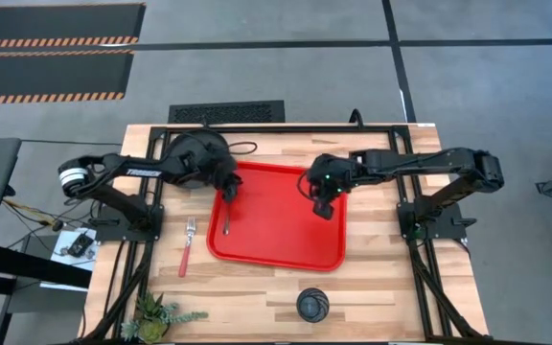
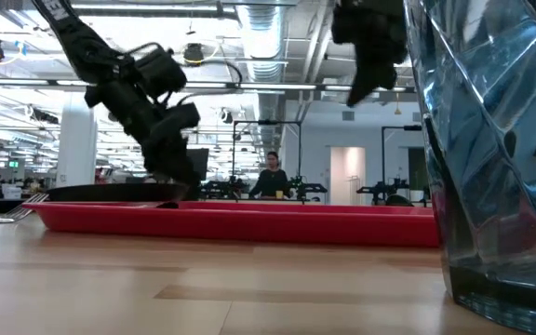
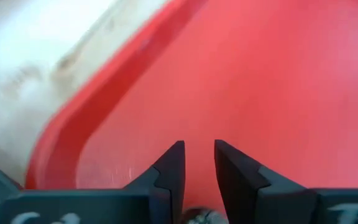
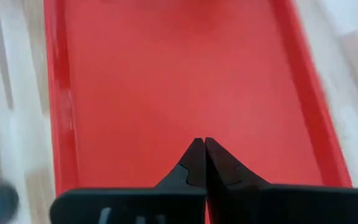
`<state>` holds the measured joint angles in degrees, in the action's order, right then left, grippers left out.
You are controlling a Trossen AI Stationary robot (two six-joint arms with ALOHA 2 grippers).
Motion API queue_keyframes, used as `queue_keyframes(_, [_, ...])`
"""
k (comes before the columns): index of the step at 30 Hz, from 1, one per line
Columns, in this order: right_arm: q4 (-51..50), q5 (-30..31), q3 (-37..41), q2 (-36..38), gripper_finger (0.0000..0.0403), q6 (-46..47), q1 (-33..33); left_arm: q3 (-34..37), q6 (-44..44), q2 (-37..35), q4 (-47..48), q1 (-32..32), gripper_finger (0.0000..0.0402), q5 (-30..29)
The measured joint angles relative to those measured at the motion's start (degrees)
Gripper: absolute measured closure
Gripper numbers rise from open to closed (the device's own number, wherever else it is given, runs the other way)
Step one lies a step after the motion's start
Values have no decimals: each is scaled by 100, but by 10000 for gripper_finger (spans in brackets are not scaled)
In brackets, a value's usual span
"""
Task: Pick and place plate/cup/fork/spoon on tray
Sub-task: Adjust the orange tray on the table
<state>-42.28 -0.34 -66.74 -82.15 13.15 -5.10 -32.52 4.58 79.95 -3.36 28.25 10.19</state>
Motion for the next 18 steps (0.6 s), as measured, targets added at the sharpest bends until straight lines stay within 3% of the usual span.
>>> queue_keyframes(3, [194,-496,699,146,399,-61,-96,-28,231,-405,5,0,340,153])
queue_keyframes(9, [967,-886,2039,291,400,-23,-352,-37,605,-1329,294,-213,380,404])
queue_keyframes(18, [1340,-1180,2838,221,400,-119,-609,-32,1016,-1870,1405,-983,400,-41])
